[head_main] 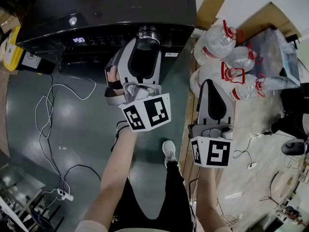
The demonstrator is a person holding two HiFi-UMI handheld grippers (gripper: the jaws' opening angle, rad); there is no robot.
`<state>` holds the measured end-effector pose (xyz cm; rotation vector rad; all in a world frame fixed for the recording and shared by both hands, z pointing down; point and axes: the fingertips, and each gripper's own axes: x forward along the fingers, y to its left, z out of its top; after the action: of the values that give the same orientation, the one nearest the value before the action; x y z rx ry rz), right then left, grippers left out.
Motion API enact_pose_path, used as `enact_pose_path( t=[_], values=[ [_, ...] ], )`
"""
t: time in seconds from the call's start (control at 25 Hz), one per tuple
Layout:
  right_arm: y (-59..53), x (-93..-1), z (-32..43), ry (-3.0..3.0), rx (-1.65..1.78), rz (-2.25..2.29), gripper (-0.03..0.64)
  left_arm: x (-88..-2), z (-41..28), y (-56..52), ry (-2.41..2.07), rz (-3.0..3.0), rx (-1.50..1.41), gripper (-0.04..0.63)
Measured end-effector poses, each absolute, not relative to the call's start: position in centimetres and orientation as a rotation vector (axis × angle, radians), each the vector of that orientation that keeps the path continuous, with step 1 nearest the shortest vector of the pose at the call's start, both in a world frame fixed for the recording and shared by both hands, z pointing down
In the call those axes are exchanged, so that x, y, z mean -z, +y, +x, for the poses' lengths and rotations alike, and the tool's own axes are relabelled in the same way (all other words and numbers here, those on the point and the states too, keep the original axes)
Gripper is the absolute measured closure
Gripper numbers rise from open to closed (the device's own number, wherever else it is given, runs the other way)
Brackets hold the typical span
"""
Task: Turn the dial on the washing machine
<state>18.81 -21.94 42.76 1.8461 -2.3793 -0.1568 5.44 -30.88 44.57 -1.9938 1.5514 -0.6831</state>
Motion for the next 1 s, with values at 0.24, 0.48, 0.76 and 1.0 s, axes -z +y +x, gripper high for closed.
enact_pose_path(
  t=[0.24,0.48,0.76,1.0],
  values=[
    [-21.7,-43.1,18.7,-2.376,0.134,1.852,0.612,-44.9,5.7,-30.8,1.379,-1.838,0.821,0.334],
    [-21.5,-43.4,19.0,-2.367,0.111,1.876,0.612,-45.1,5.9,-30.8,1.271,-1.679,0.995,0.333],
    [-20.9,-44.0,18.6,-2.362,0.087,1.866,0.612,-44.6,5.9,-30.5,1.347,-1.826,0.892,0.333],
    [-20.4,-44.5,19.0,-2.354,0.049,1.879,0.612,-42.7,4.2,-29.3,1.831,-2.525,0.138,0.308]
  ],
)
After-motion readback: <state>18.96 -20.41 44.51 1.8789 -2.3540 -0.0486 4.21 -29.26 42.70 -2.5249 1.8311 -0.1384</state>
